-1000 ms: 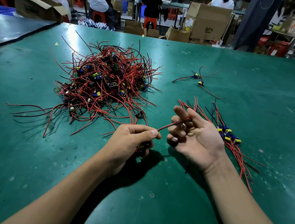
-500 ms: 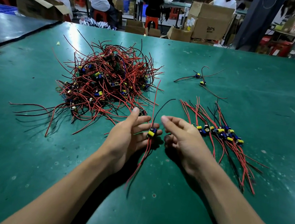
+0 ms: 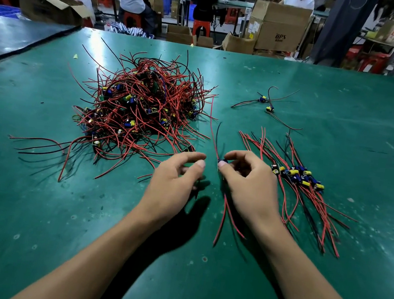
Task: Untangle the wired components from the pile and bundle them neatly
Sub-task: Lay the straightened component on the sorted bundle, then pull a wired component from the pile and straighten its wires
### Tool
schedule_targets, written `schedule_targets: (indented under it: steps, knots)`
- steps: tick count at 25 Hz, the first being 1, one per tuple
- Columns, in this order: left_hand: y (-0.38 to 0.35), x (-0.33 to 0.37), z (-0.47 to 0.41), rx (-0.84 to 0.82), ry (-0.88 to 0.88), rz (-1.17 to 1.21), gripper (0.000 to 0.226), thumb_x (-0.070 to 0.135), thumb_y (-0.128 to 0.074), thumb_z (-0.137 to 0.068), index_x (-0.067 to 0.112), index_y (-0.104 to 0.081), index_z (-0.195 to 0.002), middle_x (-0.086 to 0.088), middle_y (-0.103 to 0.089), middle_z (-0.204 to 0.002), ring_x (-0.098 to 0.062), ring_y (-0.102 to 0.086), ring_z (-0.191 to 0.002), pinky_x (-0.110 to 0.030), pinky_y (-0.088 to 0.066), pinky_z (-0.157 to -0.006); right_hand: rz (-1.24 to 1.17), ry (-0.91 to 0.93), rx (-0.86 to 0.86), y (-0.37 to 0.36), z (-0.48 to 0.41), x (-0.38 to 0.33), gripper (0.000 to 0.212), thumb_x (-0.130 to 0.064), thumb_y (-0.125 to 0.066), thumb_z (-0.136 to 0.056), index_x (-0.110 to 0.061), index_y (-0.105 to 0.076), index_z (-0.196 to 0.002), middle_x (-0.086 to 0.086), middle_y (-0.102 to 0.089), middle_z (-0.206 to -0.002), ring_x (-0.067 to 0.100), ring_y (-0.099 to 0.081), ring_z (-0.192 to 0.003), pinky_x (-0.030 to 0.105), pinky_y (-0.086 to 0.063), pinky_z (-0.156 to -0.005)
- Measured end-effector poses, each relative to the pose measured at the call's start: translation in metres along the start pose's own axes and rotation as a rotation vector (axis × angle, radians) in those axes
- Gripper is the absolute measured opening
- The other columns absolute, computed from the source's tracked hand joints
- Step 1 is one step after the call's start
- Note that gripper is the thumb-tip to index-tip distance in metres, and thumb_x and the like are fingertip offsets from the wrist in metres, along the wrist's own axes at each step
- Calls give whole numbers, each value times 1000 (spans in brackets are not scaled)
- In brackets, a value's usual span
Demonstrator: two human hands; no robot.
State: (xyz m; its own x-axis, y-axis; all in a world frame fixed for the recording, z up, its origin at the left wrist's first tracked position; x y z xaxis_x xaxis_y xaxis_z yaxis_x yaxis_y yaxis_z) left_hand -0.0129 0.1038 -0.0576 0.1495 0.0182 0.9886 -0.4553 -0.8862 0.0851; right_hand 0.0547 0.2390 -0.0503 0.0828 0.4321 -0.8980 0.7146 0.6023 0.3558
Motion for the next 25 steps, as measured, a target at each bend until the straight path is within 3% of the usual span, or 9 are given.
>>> schedule_targets:
  steps: [3,5,7,10,12,15,20,22,25]
  knots:
    - [15,0,-2,195,-275,-528,18,11,-68,-87,17,-72,-103,4,-63,-99,-7,-54,-73,-14,-44,-76,71,-21,134,18,-13,9,8,-17,-74,-85,-19,-72,-92,-5,-68,-77,3,-58,-67,18,-46,-69]
    - [21,-3,-6,207,-232,-651,24,17,-68,-85,18,-70,-109,2,-61,-106,-14,-56,-91,-27,-46,-87,209,-15,177,26,-17,15,12,-17,-71,-87,-19,-72,-99,2,-65,-91,17,-61,-82,26,-46,-82]
    - [22,-7,-8,147,-157,-769,29,31,-67,-87,20,-69,-114,1,-61,-111,-19,-54,-108,-32,-44,-93,321,41,159,26,-16,16,15,-19,-70,-88,-19,-72,-103,2,-58,-101,23,-59,-91,28,-43,-88]
    - [19,-8,-9,86,-136,-871,32,45,-64,-87,25,-70,-110,0,-60,-108,-21,-52,-108,-33,-44,-88,368,234,54,17,-10,8,12,-21,-71,-88,-18,-75,-100,-1,-63,-99,18,-61,-91,36,-48,-91]
    - [19,-7,-7,96,-145,-889,26,43,-64,-86,26,-70,-105,1,-60,-102,-21,-53,-103,-33,-44,-83,391,331,-79,10,-6,5,11,-22,-70,-89,-18,-75,-98,-1,-68,-96,17,-63,-91,39,-50,-90]
    - [19,-6,-5,116,-190,-907,17,32,-63,-88,23,-68,-102,1,-62,-96,-23,-55,-98,-33,-44,-78,466,301,-230,5,-3,10,13,-28,-66,-92,-20,-75,-98,-1,-71,-96,21,-64,-94,39,-51,-88]
    - [20,-4,-5,118,-255,-959,16,22,-59,-90,17,-68,-102,-3,-67,-100,-26,-54,-99,-38,-45,-83,484,212,-196,13,-8,16,16,-31,-65,-92,-21,-74,-99,0,-71,-98,21,-64,-93,40,-52,-86]
    - [21,1,-4,131,-367,-851,15,15,-63,-89,15,-69,-103,-3,-68,-95,-26,-56,-93,-38,-44,-83,475,225,-203,12,-8,16,19,-32,-68,-91,-22,-73,-105,-1,-71,-100,20,-64,-93,38,-51,-88]
    - [18,10,0,98,-472,-559,16,6,-67,-88,10,-69,-104,2,-63,-86,-15,-57,-79,-24,-45,-77,388,247,-225,7,-7,13,39,-34,-75,-87,-22,-68,-123,-5,-69,-97,14,-63,-86,31,-50,-87]
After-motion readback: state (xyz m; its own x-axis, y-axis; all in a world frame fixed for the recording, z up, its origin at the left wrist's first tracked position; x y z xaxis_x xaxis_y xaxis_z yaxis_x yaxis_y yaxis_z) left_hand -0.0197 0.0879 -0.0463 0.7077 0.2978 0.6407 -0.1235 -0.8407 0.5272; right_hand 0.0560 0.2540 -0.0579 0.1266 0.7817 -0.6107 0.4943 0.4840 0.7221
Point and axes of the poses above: each hand's wrist, its own z-axis away from the middle knuckle, its own y-axis out of the back of the hand, x = y × z, the point moved 2 cm from there along -z, towards the middle knuckle
